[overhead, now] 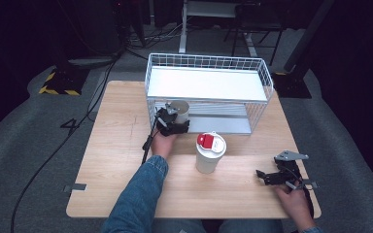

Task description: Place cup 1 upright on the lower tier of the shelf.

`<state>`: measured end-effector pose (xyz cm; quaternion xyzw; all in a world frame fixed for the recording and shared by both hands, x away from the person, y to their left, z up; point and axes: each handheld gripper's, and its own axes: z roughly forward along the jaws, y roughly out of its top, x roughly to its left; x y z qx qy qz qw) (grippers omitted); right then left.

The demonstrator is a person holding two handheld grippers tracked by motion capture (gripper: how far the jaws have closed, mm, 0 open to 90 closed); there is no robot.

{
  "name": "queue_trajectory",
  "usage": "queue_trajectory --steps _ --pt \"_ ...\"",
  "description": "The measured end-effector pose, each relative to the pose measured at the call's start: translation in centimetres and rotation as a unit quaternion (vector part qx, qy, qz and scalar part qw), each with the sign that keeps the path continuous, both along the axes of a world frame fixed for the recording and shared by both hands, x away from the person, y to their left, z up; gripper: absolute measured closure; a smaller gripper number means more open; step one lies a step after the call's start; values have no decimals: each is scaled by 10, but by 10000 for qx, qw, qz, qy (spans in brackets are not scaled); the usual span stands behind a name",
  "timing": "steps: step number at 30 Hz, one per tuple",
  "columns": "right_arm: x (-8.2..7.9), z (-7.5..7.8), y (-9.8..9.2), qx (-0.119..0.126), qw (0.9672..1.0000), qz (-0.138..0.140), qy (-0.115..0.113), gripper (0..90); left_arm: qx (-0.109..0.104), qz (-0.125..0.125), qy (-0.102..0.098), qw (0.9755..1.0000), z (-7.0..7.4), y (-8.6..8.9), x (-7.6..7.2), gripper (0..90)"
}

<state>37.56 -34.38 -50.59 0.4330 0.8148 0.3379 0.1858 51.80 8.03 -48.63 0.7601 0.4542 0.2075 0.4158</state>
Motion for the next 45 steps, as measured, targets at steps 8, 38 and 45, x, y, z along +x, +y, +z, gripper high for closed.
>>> queue_trajectory --steps 8,38,45 --pt "0 0 0 0 10000 0 2 6 -94 119 5 9999 8 4 -7 64" --pt "0 0 0 -1 10000 -1 3 6 -73 -44 -103 9999 41 25 -68 34" --pt "0 0 0 0 10000 1 3 5 -160 -200 -169 9995 52 40 -87 45"
